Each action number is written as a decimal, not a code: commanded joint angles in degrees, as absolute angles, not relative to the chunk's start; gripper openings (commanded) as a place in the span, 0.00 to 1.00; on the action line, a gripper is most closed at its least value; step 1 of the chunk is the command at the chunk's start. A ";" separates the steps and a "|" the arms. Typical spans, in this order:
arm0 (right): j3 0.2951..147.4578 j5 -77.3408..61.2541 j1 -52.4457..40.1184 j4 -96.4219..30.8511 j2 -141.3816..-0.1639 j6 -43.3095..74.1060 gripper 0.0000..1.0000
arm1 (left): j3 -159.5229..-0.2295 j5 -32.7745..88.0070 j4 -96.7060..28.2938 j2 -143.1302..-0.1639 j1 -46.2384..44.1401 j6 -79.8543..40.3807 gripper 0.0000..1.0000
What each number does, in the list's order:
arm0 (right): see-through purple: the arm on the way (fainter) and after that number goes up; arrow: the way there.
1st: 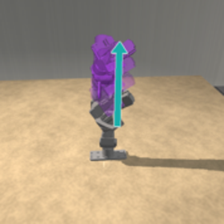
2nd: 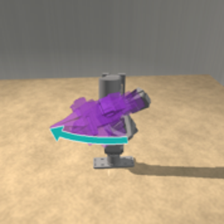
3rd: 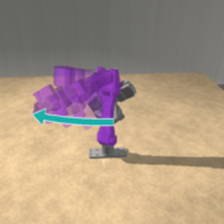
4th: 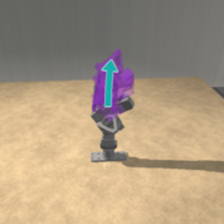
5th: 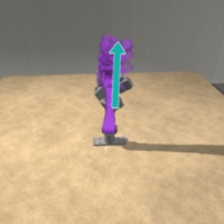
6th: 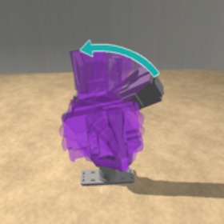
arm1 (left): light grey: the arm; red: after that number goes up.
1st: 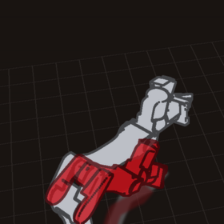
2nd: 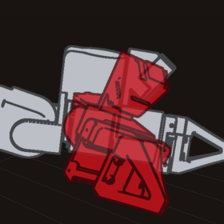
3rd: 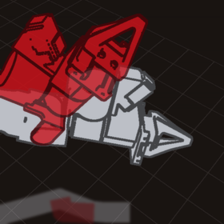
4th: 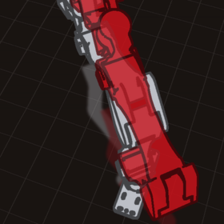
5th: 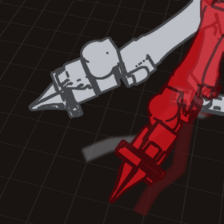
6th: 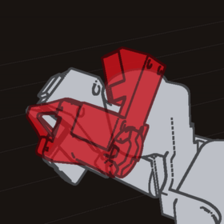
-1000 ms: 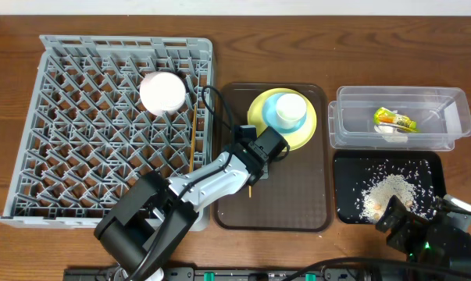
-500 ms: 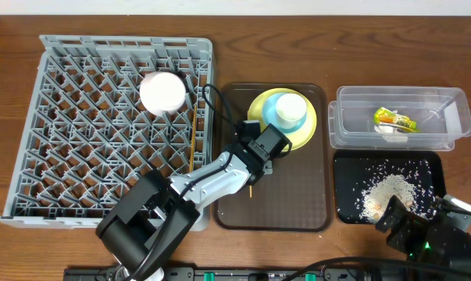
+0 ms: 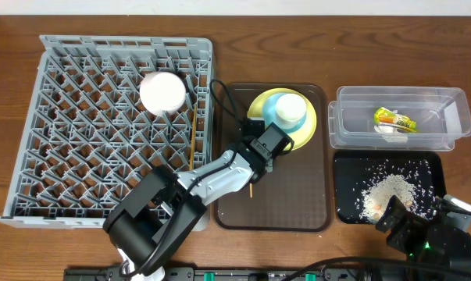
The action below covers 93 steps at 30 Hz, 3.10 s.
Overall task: Sort waste into correct bins and load items into the dishwasher
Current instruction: 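Lift the held chopstick with the left gripper toward the dish rack, then lower the chopstick into the dish rack and open the left gripper, then move the left gripper over the white cup stacked in the blue bowl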
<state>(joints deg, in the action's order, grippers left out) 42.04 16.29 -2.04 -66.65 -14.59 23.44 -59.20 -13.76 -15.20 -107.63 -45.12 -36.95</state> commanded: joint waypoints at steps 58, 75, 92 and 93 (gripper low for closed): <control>42.26 16.62 -1.67 -66.72 -14.57 23.73 0.99 | -58.39 -14.50 -38.13 -84.38 -28.71 -15.27 0.08; 42.26 16.62 -1.67 -66.72 -14.57 23.73 0.99 | -58.63 -14.39 -37.28 -83.05 -28.67 -16.01 0.34; 42.26 16.62 -1.67 -66.72 -14.57 23.73 0.99 | -64.10 8.54 -35.00 -81.69 -31.70 -26.09 0.13; 42.26 16.62 -1.67 -66.72 -14.57 23.73 0.99 | -64.10 8.54 -34.02 -82.54 -32.32 -26.09 0.09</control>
